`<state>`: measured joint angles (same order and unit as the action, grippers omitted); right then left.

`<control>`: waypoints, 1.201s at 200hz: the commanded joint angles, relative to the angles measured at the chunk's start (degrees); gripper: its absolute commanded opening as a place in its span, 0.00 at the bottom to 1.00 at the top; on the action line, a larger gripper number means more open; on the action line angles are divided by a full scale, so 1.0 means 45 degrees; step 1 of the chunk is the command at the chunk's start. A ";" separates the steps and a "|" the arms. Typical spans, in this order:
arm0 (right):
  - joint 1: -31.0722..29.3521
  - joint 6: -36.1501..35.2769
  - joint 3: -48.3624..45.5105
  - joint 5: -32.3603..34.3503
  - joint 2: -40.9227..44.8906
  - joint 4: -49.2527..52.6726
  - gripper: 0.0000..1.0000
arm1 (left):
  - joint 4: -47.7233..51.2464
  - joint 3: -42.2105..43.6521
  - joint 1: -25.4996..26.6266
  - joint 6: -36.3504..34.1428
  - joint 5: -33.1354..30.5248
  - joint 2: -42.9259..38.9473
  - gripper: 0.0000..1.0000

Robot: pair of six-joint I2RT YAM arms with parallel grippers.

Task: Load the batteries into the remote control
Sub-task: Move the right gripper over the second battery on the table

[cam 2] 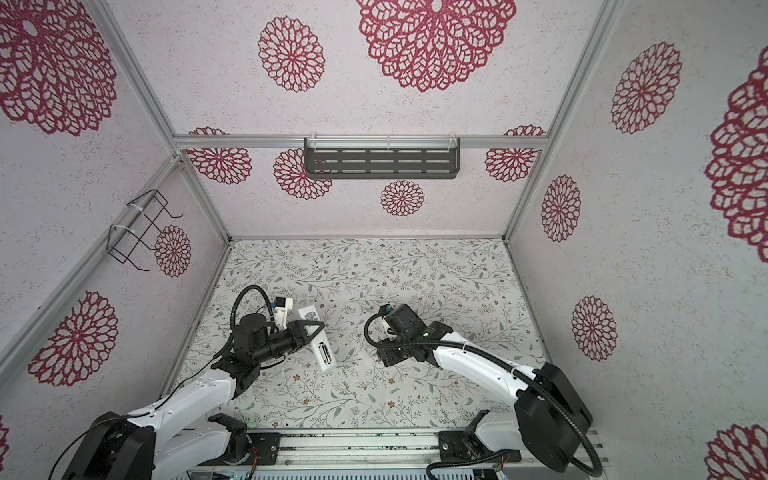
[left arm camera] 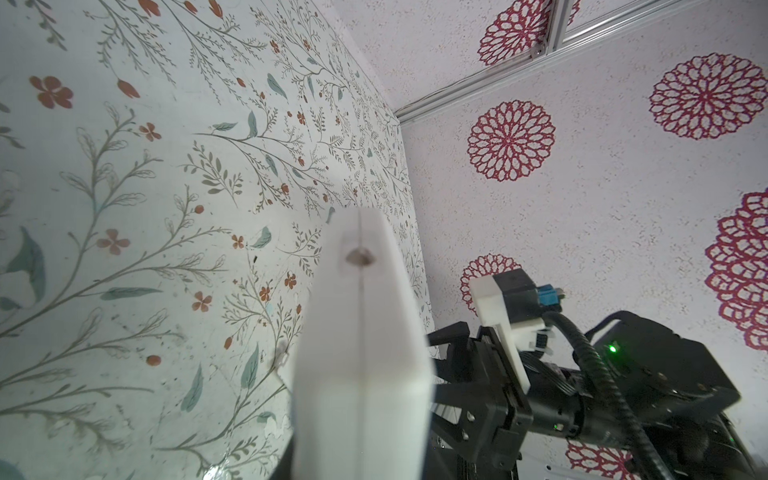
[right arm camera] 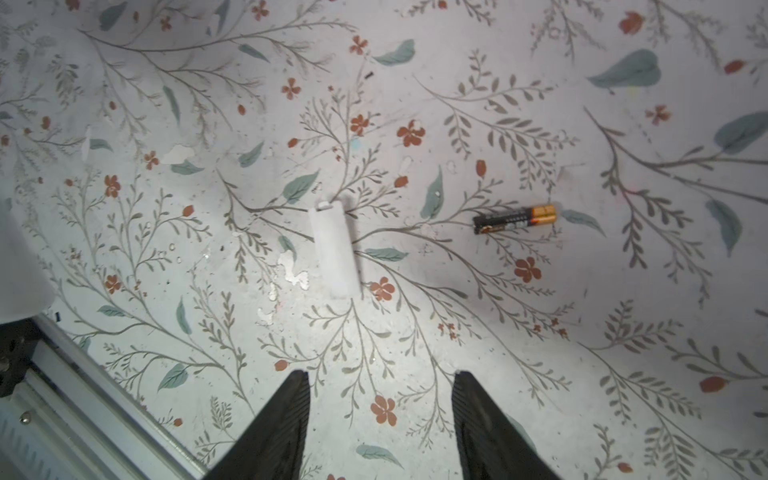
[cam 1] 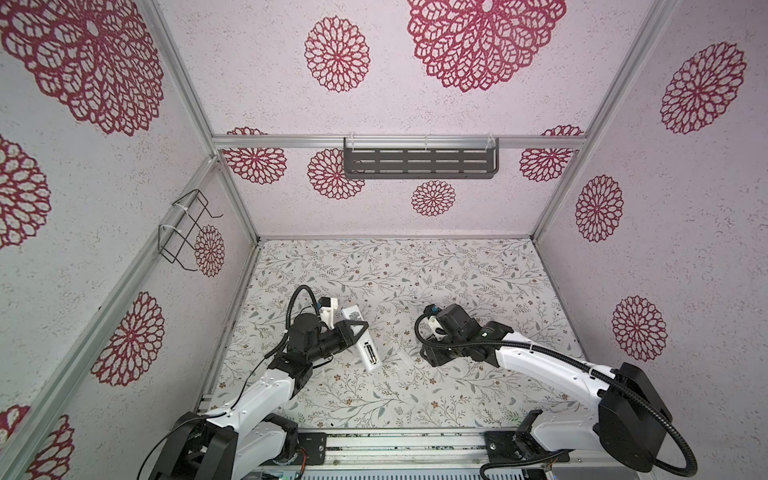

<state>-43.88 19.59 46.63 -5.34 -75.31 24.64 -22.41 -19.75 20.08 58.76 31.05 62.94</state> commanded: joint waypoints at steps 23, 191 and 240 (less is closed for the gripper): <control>0.1395 0.0854 -0.0769 -0.0997 -0.0093 -0.1631 0.58 | -0.1356 0.0271 -0.0065 0.0150 0.0308 0.0137 0.00; 0.2290 -0.0498 0.0979 -0.0249 -0.3703 -0.2090 0.61 | -0.1614 0.0575 -0.0061 0.0181 0.0550 -0.0139 0.00; 0.2290 -0.0668 0.1228 -0.0102 -0.4155 -0.2032 0.57 | -0.1606 0.0560 -0.0066 0.0067 0.0461 -0.0100 0.00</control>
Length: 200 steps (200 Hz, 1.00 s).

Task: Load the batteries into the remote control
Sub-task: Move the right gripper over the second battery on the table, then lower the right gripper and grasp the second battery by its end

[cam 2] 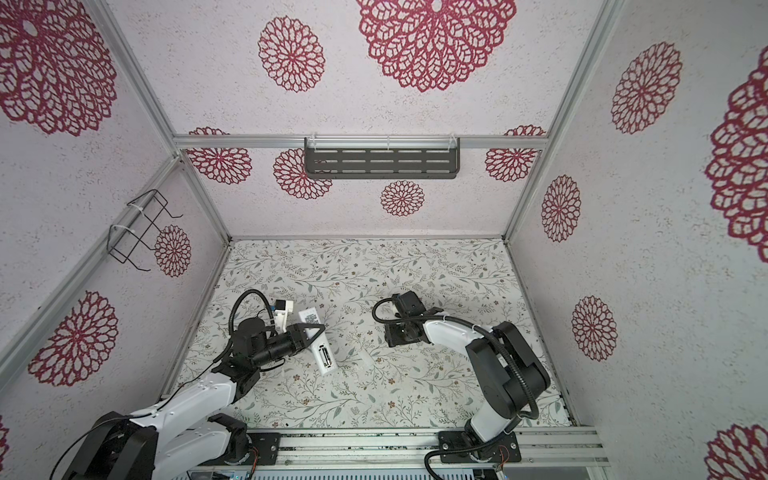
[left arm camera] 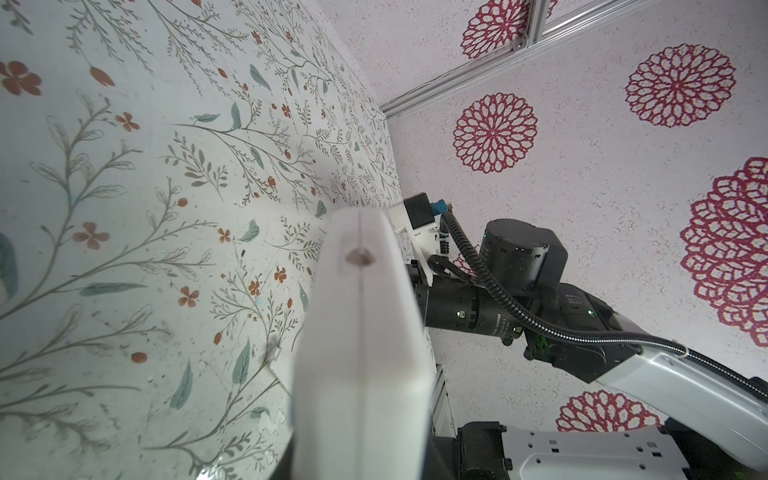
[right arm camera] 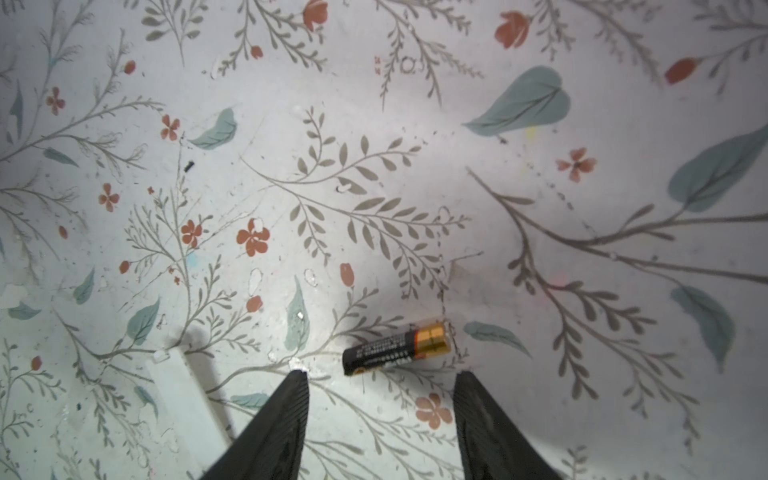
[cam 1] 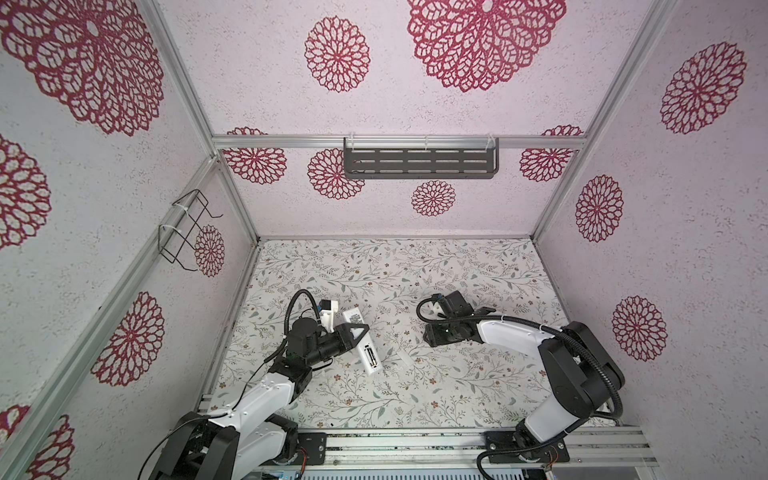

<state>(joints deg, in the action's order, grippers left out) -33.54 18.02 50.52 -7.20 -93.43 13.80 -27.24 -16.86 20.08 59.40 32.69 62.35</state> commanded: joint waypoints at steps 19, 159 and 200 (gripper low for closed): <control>-0.0008 -0.0363 0.0519 0.0287 -0.0373 0.0437 0.55 | -0.0609 -0.0125 -0.0067 -0.0076 0.0114 0.0133 0.00; -0.0201 -0.0764 0.1383 0.0820 -0.1789 0.0534 0.48 | -0.0743 0.0016 -0.0071 -0.0055 0.0139 0.0129 0.01; -0.0320 -0.0880 0.1432 0.0886 -0.2138 0.0595 0.42 | -0.0628 0.0030 -0.0128 -0.0053 0.0119 -0.0035 0.01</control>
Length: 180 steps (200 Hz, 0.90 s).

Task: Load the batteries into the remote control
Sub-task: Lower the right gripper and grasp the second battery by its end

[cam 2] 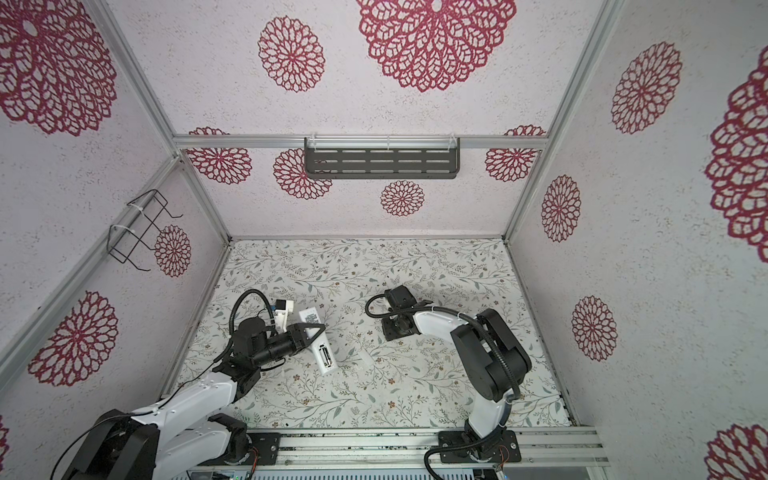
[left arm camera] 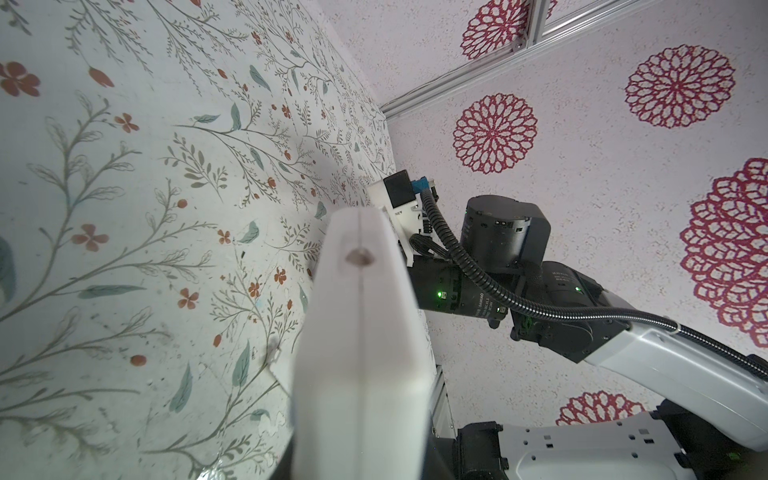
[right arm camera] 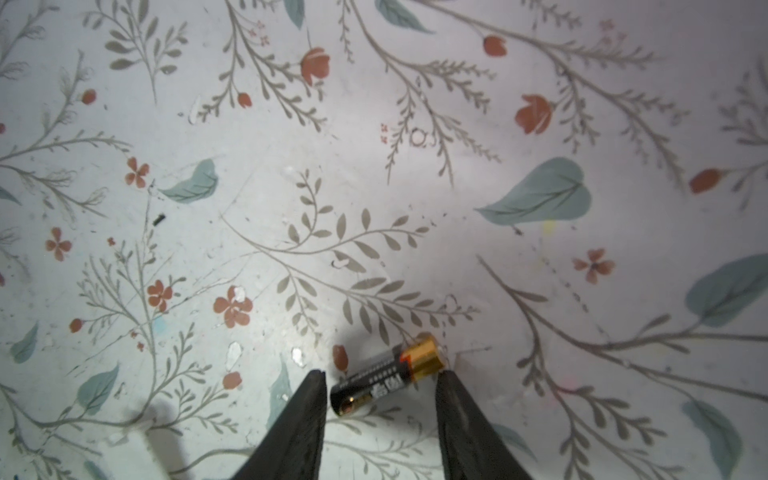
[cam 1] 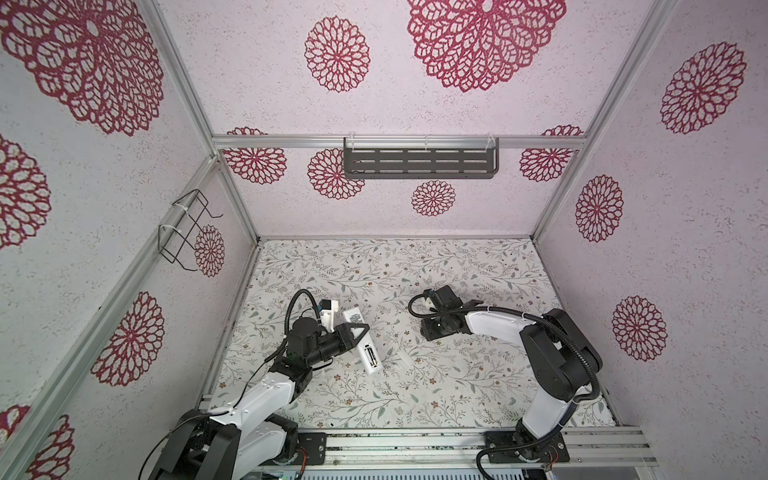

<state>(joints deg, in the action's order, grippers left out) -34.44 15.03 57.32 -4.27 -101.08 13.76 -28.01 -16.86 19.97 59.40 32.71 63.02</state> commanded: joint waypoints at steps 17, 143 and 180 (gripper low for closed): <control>-0.0141 -0.0256 -0.0100 0.0291 -0.0477 0.0642 0.38 | -0.0360 -0.0012 -0.0134 -0.0113 0.0114 -0.0216 0.00; -0.0119 -0.0058 0.0540 0.0168 -0.0792 0.0317 0.51 | -0.0519 -0.0042 -0.0161 -0.0113 0.0173 -0.0086 0.00; -0.0129 -0.0290 0.0797 0.0494 -0.1109 0.0575 0.42 | -0.0541 -0.0032 -0.0160 -0.0094 0.0192 -0.0129 0.00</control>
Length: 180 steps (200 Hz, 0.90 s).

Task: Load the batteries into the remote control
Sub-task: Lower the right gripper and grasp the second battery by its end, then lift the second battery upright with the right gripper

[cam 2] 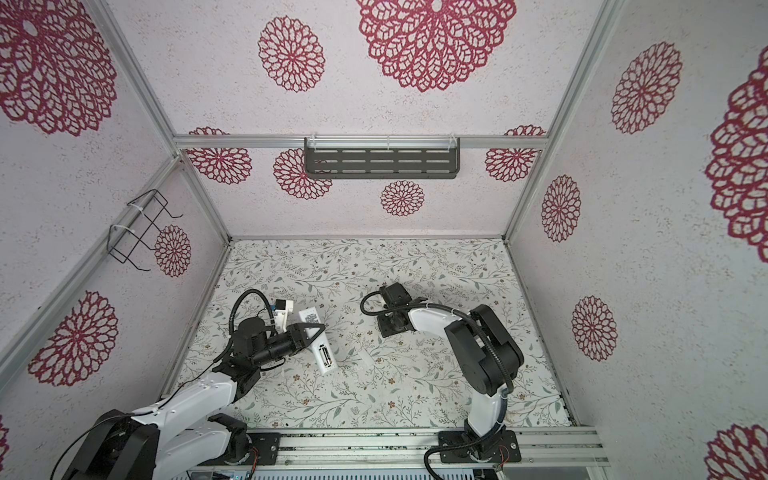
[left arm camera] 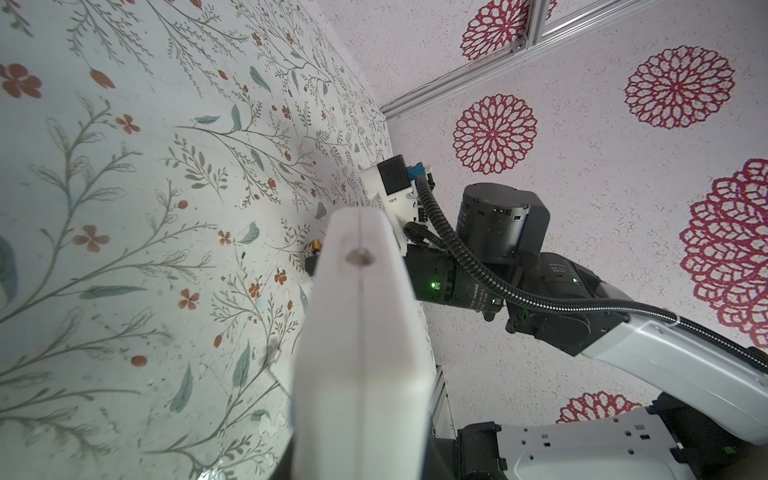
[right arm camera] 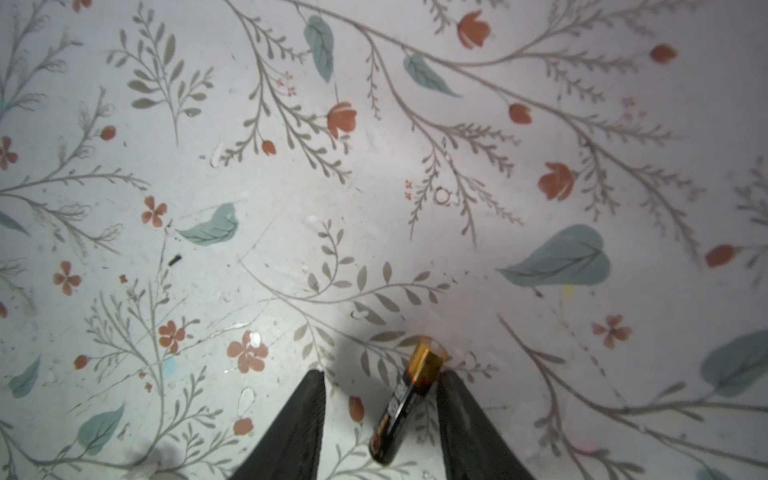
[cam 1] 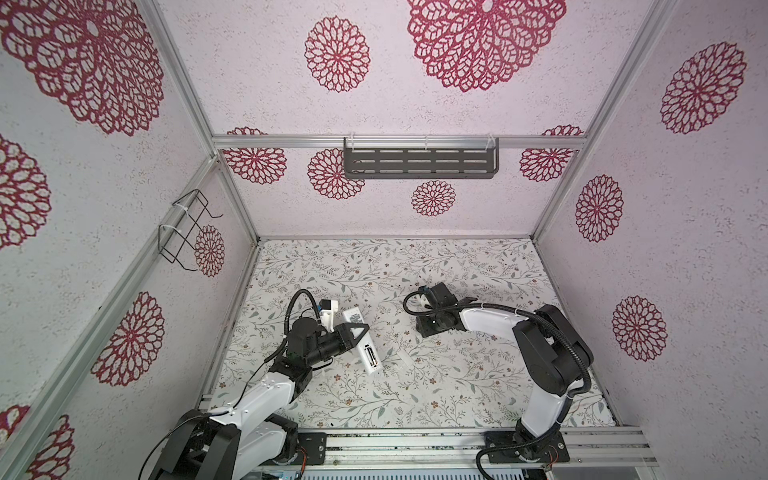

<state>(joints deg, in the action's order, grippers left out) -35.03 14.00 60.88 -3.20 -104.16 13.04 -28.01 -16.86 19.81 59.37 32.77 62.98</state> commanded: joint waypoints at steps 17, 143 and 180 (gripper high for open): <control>-0.0009 -0.0241 0.0045 0.0450 -0.0444 0.0902 0.37 | -0.0542 0.0016 -0.0133 -0.0125 0.0185 -0.0123 0.00; -0.0923 -0.0741 -0.1466 0.0290 0.1495 0.1428 0.00 | 0.1148 -0.0126 0.0125 -0.0538 -0.0439 -0.1048 0.01; -0.1487 -0.0456 -0.2594 0.0306 0.2521 0.1402 0.00 | 0.1576 -0.0092 0.0584 -0.0656 -0.1061 -0.1206 0.02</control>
<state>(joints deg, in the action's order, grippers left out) -40.36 10.68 51.79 -1.54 -95.77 16.10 -22.50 -16.86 20.88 57.80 30.37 58.04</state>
